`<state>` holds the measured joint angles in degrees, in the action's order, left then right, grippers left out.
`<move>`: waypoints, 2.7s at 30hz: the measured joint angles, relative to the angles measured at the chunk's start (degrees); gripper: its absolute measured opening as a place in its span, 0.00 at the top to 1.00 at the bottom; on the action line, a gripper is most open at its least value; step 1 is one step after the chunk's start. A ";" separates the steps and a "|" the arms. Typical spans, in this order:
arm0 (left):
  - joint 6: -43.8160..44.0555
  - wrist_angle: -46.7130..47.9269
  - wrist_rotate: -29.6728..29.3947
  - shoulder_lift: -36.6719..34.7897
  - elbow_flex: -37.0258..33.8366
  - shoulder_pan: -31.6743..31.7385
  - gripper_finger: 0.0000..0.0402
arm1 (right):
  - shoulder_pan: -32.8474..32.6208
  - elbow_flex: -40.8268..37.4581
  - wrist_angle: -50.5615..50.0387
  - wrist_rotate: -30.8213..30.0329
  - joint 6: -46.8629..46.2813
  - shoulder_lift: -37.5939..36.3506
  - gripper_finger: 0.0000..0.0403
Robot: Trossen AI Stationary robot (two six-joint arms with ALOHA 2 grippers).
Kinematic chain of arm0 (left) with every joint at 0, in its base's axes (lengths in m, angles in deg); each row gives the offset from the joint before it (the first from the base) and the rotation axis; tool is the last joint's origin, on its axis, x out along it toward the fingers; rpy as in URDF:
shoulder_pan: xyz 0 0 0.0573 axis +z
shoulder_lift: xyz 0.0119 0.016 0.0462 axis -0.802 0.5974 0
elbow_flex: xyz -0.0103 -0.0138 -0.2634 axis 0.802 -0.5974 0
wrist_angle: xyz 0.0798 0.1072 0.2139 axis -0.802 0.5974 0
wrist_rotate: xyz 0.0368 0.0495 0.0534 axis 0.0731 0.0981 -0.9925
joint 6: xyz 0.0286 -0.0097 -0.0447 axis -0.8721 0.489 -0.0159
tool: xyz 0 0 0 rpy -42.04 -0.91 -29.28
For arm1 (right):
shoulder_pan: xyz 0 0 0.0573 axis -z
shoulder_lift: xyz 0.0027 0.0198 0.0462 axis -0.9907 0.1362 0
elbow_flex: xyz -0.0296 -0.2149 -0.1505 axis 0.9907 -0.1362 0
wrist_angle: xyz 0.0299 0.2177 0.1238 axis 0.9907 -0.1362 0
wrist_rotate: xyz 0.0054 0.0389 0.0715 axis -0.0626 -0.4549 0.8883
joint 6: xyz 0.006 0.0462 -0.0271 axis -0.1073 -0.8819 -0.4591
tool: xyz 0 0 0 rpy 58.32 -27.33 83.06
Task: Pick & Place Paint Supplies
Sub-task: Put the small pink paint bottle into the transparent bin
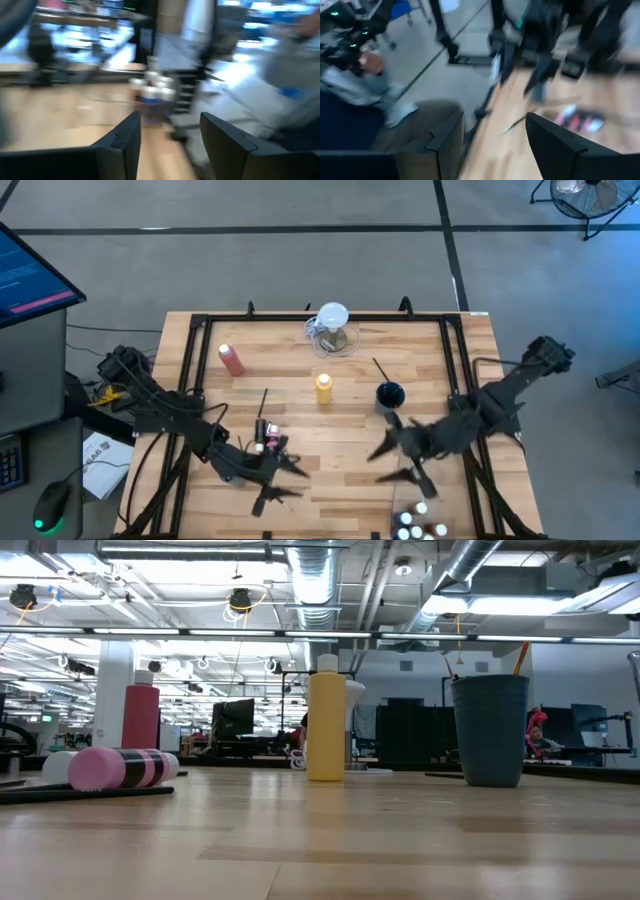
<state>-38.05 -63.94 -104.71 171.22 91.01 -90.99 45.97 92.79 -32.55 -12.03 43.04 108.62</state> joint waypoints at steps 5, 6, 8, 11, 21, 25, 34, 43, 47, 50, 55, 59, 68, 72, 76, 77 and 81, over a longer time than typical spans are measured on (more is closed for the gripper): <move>9.37 15.70 -16.37 -4.06 0.02 -0.39 0.59 | 4.58 -0.22 1.75 -1.98 13.02 1.49 0.49; 11.85 19.89 -17.54 -4.94 0.02 -0.31 0.59 | 5.12 -0.22 1.96 -2.02 15.37 2.77 0.49; 17.97 28.19 -17.96 -6.92 0.02 0.64 0.59 | 6.28 -0.35 4.64 -0.78 18.35 5.93 0.49; 28.63 38.40 -16.00 -10.20 0.02 3.55 0.59 | 9.82 -1.02 15.03 11.37 21.74 10.60 0.49; 44.25 55.00 2.59 -11.27 0.02 11.47 0.59 | 24.84 -15.64 37.74 43.74 10.28 8.96 0.49; 48.56 59.15 9.99 -8.11 0.05 14.45 0.62 | 23.12 -19.91 35.48 40.27 9.19 2.50 0.49; 52.05 69.00 23.43 0.32 5.12 19.88 0.78 | 18.29 -24.48 29.03 27.68 8.69 -5.76 0.49; 46.54 61.20 32.98 0.75 6.23 21.87 0.81 | 18.35 -24.61 26.60 27.58 7.03 -5.25 0.49; 49.34 52.46 32.09 0.77 5.24 19.42 0.81 | 18.27 -24.62 25.35 27.60 7.01 -5.29 0.49; 56.23 51.67 31.63 0.77 5.22 19.13 0.83 | 17.91 -24.63 25.40 27.60 7.01 -5.39 0.49; 60.94 57.04 27.53 2.15 5.21 19.26 0.96 | 17.78 -24.63 25.47 27.69 6.35 -5.39 0.49; 61.12 58.87 28.86 7.33 5.14 17.70 0.99 | 17.83 -24.63 25.49 27.67 6.15 -5.39 0.49; 57.46 59.06 32.25 11.02 8.25 16.63 0.99 | 17.83 -24.63 25.53 27.67 6.15 -5.39 0.49; 55.44 58.77 30.70 8.70 11.42 16.62 0.95 | 17.83 -24.63 25.53 27.67 6.15 -5.39 0.49; 55.44 63.99 26.26 6.54 11.92 16.41 0.90 | 17.83 -24.61 25.52 27.67 6.15 -5.39 0.49; 55.91 66.87 26.06 6.49 11.90 16.51 0.88 | 17.83 -24.61 25.45 27.67 6.13 -5.39 0.49; 57.11 75.04 26.03 6.96 11.62 16.63 0.76 | 17.83 -24.61 25.40 27.67 6.13 -5.39 0.49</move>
<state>19.07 11.10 -78.68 178.18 102.63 -74.36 63.80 68.18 -7.15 15.63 49.17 103.24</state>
